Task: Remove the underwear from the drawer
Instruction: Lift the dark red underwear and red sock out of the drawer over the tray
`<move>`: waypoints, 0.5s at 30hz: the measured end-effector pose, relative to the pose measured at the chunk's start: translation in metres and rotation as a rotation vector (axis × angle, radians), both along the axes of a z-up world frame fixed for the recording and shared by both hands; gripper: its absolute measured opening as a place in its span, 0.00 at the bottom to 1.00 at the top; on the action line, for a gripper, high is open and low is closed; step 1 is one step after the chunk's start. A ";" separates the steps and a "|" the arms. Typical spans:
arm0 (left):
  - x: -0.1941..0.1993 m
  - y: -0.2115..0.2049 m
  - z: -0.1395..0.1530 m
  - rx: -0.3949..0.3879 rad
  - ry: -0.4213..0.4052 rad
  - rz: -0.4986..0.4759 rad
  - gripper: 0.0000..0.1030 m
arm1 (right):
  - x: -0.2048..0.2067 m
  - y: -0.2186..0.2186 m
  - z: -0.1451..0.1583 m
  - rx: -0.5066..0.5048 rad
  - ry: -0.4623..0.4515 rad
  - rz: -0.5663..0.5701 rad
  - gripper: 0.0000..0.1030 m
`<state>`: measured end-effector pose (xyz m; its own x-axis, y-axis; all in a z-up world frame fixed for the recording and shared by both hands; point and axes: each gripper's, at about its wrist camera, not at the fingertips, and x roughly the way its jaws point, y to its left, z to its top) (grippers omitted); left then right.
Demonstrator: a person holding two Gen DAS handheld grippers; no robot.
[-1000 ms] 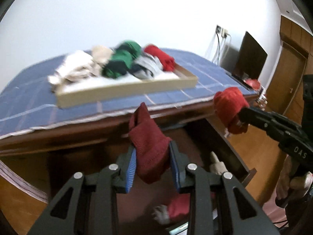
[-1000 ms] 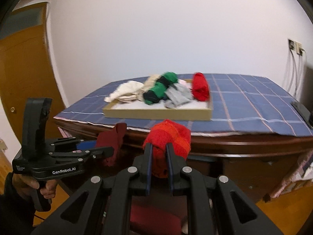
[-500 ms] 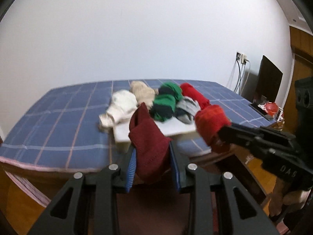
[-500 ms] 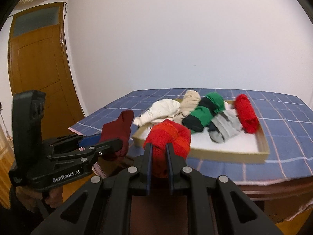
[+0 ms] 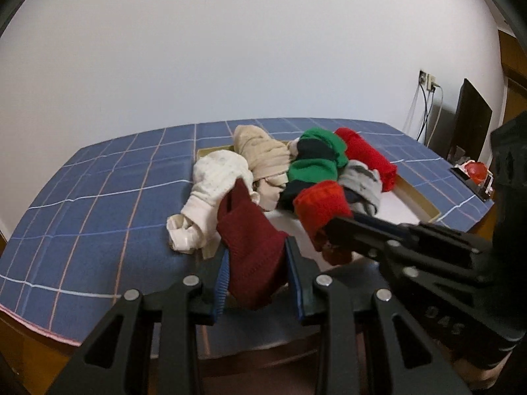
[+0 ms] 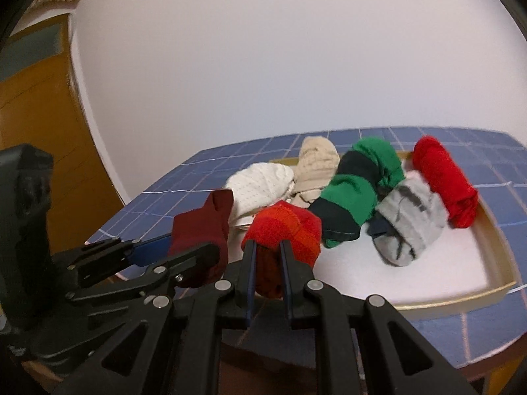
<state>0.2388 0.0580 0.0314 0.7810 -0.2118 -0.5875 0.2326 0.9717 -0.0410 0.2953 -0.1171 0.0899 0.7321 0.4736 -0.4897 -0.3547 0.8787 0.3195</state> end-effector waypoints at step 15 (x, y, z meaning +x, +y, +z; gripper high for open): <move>0.042 0.009 -0.030 -0.046 0.087 0.035 0.29 | 0.036 0.004 -0.028 0.083 0.055 0.034 0.16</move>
<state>0.2812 0.0675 0.0013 0.7350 -0.2135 -0.6436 0.1917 0.9758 -0.1048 0.3318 -0.1134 0.0622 0.6881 0.5382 -0.4867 -0.3635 0.8362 0.4107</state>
